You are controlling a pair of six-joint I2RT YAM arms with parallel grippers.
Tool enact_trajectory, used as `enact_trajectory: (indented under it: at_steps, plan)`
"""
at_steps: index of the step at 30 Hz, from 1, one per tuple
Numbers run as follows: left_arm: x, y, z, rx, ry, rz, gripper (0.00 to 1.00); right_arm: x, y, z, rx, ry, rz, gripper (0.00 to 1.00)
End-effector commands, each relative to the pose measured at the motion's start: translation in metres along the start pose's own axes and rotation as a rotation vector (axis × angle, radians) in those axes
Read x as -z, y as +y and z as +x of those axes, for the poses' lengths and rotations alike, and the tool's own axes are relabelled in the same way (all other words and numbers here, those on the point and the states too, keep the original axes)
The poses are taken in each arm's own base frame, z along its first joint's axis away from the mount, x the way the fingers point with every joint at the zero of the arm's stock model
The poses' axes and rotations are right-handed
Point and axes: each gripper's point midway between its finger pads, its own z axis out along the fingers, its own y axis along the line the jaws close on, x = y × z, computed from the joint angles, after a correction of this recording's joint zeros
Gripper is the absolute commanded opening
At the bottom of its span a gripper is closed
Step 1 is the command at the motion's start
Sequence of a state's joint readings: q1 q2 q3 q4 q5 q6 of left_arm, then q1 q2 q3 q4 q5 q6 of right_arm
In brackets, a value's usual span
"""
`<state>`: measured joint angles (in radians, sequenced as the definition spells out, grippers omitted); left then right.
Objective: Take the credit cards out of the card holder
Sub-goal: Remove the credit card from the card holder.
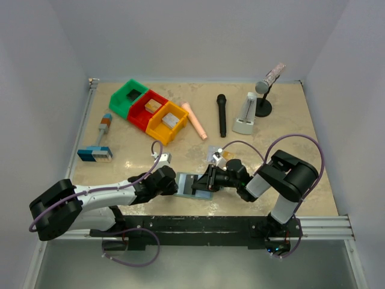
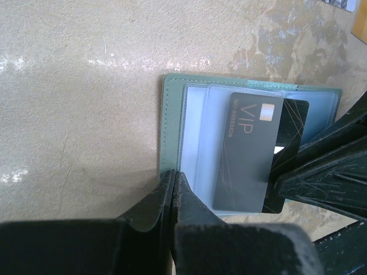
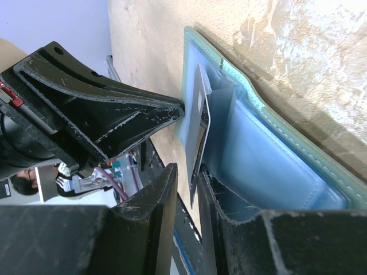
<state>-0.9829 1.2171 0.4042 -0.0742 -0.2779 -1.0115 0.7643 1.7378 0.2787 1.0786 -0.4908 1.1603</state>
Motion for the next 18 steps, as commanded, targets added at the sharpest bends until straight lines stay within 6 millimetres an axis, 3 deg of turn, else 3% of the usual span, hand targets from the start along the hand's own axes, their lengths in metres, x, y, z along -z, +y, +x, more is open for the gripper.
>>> enact_trajectory:
  at_steps: [1, 18]
  plan:
    - [-0.0047, 0.0382, 0.0317, -0.039, 0.103, -0.127, 0.0, 0.004, 0.0182, -0.0082, 0.039, -0.031, -0.075, 0.25]
    - [-0.0034, 0.0369, 0.0298, -0.042, 0.101, -0.125, 0.0, 0.0051, 0.0135, -0.0089, 0.031, -0.03, -0.059, 0.19]
